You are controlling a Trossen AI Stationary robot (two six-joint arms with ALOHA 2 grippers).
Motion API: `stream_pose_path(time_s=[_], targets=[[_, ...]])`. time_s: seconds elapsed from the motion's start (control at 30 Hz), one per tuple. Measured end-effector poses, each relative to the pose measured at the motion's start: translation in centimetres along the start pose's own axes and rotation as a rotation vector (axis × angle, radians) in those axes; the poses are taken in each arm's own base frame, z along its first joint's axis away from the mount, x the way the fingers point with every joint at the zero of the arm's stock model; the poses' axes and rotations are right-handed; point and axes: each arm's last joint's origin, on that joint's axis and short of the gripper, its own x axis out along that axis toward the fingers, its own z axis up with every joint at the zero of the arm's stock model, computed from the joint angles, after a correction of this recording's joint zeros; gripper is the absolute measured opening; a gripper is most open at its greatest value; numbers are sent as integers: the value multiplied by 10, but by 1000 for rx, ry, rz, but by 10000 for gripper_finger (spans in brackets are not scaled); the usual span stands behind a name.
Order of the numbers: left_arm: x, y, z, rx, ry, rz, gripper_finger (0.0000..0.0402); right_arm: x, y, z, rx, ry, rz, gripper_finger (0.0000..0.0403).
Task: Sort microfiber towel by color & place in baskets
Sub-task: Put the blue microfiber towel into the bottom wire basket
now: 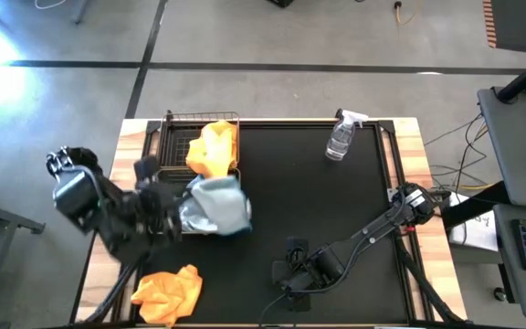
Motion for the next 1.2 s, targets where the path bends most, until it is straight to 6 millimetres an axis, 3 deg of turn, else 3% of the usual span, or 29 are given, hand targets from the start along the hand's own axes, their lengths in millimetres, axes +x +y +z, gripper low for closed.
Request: stream_pose_path(time_s=[0.13,0.3,0.63,0.9,1.2], targets=[[8,23,-1,-89,74,-19,2,0,0,0,0,0,0,112],[13,42,-17,-172,176,-64,2,0,0,0,0,0,0,112],[13,68,-78,-316,325,-99,2,0,0,0,27,-2,1,111],[23,71,-122,-298,408,-75,2,0,0,0,53,-2,1,112],[35,59,-143,-253,543,-93,25,0,0,0,54,-2,1,112]])
